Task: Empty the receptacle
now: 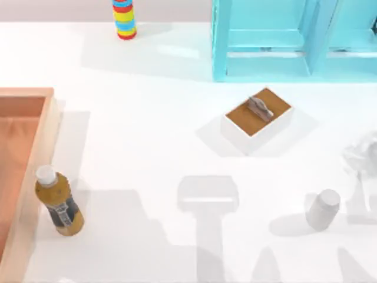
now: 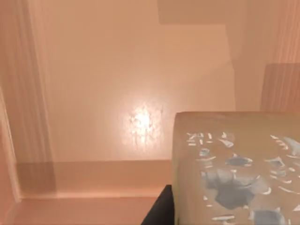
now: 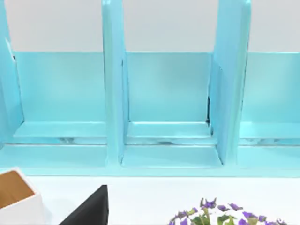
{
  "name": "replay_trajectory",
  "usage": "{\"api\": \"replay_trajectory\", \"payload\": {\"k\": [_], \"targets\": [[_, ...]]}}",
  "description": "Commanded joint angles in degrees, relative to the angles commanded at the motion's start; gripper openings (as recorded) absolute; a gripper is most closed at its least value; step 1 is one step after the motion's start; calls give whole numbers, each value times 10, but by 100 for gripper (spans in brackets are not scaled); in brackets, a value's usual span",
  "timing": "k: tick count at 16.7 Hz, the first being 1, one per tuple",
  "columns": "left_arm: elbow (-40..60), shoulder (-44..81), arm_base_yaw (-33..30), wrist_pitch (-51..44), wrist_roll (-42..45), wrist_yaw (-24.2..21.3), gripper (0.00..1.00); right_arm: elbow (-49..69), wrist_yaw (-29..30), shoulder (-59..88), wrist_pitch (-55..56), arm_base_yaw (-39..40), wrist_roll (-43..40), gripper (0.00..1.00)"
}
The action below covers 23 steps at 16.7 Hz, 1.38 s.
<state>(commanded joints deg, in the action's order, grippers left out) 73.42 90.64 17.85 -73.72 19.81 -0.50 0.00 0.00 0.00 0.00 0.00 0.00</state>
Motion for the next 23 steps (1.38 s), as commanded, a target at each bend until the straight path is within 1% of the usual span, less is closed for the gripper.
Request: {"api": "replay_trajectory", "payload": {"k": [3, 8, 10, 12, 14, 16, 18, 20, 23], "targets": [[35, -13, -1, -39, -2, 0, 0, 0, 0, 0, 0, 0, 0, 100], [35, -11, 0, -38, -1, 1, 0, 0, 0, 0, 0, 0, 0, 100], [45, 0, -18, -32, -5, 4, 0, 0, 0, 0, 0, 0, 0, 100], [63, 22, -58, -17, -32, 11, 0, 0, 0, 0, 0, 0, 0, 100], [83, 49, -119, 5, -81, 18, 0, 0, 0, 0, 0, 0, 0, 100], [97, 77, -202, 31, -153, 24, 0, 0, 0, 0, 0, 0, 0, 100], [102, 102, -304, 60, -246, 28, 0, 0, 0, 0, 0, 0, 0, 100], [99, 124, -412, 84, -359, 27, 0, 0, 0, 0, 0, 0, 0, 100], [78, 149, -542, 111, -508, 21, 0, 0, 0, 0, 0, 0, 0, 100]]}}
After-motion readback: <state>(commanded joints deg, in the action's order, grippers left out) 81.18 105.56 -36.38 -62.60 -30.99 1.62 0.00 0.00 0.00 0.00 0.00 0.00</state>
